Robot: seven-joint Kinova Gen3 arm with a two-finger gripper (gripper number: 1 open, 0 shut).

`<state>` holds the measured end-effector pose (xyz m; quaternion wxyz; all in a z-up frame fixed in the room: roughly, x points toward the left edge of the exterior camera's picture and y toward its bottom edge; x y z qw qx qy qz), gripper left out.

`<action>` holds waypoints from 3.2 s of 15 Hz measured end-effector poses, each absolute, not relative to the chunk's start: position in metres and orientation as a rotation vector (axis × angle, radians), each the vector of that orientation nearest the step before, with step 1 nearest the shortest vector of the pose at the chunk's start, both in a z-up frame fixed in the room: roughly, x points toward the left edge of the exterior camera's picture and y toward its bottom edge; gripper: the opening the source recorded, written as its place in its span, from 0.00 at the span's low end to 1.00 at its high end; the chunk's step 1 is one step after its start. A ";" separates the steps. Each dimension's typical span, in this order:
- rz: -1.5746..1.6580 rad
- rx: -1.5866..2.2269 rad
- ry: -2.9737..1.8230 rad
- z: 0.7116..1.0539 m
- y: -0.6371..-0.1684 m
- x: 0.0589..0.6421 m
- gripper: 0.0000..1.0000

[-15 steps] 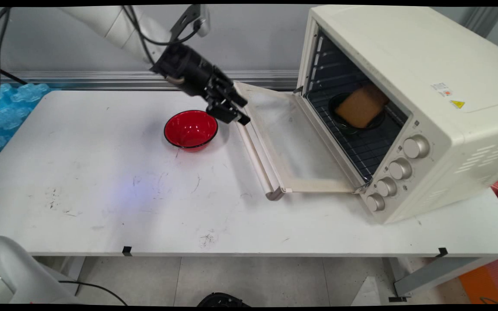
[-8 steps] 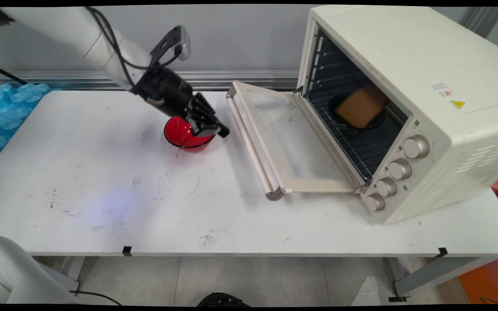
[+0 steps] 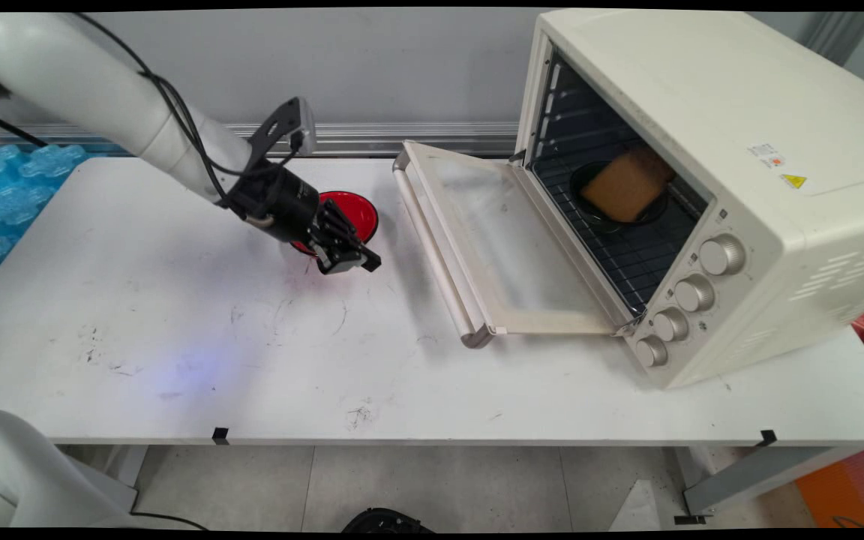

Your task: Close the oven

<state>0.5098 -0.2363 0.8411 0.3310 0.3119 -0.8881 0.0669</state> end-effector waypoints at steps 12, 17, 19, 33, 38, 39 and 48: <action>0.292 0.802 -2.251 0.776 -0.257 0.499 0.00; 0.317 0.772 -2.234 0.764 -0.263 0.492 0.00; 0.329 0.757 -2.225 0.762 -0.265 0.489 0.00; 0.385 0.696 -2.172 0.769 -0.275 0.479 0.00; 0.406 0.674 -2.156 0.779 -0.278 0.477 0.00; 0.409 0.671 -2.154 0.781 -0.280 0.476 0.00; 0.451 0.656 -2.108 0.812 -0.308 0.467 0.00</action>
